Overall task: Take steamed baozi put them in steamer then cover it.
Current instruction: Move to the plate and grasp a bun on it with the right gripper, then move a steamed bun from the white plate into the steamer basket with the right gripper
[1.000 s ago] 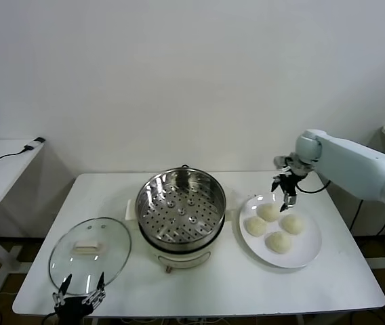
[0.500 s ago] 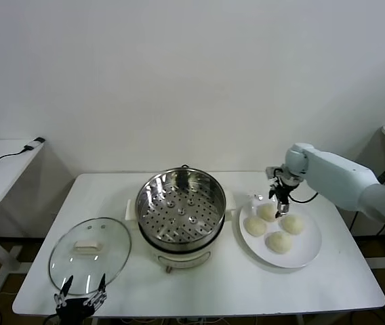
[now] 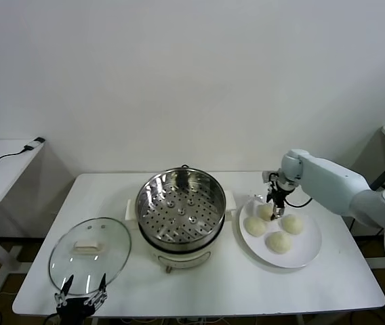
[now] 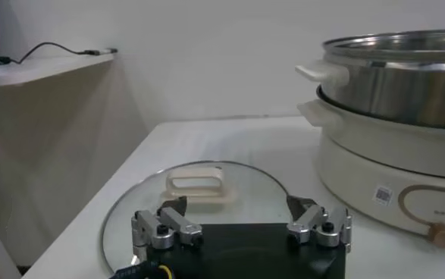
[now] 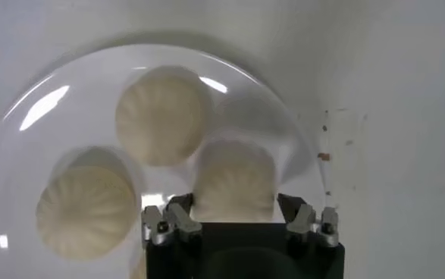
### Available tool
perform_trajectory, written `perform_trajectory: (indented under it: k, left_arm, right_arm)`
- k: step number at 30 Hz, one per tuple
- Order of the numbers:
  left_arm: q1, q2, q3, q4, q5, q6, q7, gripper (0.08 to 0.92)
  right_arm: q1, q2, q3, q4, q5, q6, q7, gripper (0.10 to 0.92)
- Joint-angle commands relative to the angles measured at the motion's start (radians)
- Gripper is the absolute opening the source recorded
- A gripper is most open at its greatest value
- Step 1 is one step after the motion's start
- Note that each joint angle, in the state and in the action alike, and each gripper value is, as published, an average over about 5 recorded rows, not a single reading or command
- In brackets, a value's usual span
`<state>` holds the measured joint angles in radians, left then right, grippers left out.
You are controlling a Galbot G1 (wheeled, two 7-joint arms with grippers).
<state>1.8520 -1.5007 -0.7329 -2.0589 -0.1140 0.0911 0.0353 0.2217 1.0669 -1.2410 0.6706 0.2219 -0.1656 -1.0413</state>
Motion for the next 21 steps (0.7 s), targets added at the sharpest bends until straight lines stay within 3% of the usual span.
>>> perform_trajectory:
  k: [1,8,14,21]
  left_arm:
    - [0.0,-0.002,0.001,-0.002,0.006,0.001,0.0,0.823]
    - [0.006,-0.005,0.0,-0.012,0.011,0.0,-0.001,0.823]
    - [0.007,-0.002,0.002,-0.016,0.013,-0.002,-0.002,0.823]
    - [0.007,0.002,0.002,-0.03,0.014,0.003,-0.002,0.823]
  right_arm:
    - [0.008,0.0,-0.002,0.005,0.0,-0.007,0.0,0.683]
    - [0.239,-0.043,-0.166,0.141,0.079,0.036,-0.049,0.67]
    - [0.633,0.007,-0.333,0.286,0.155,0.211,-0.128,0.67]
    - [0.851,0.131,-0.317,0.633,0.217,0.374,-0.094,0.67]
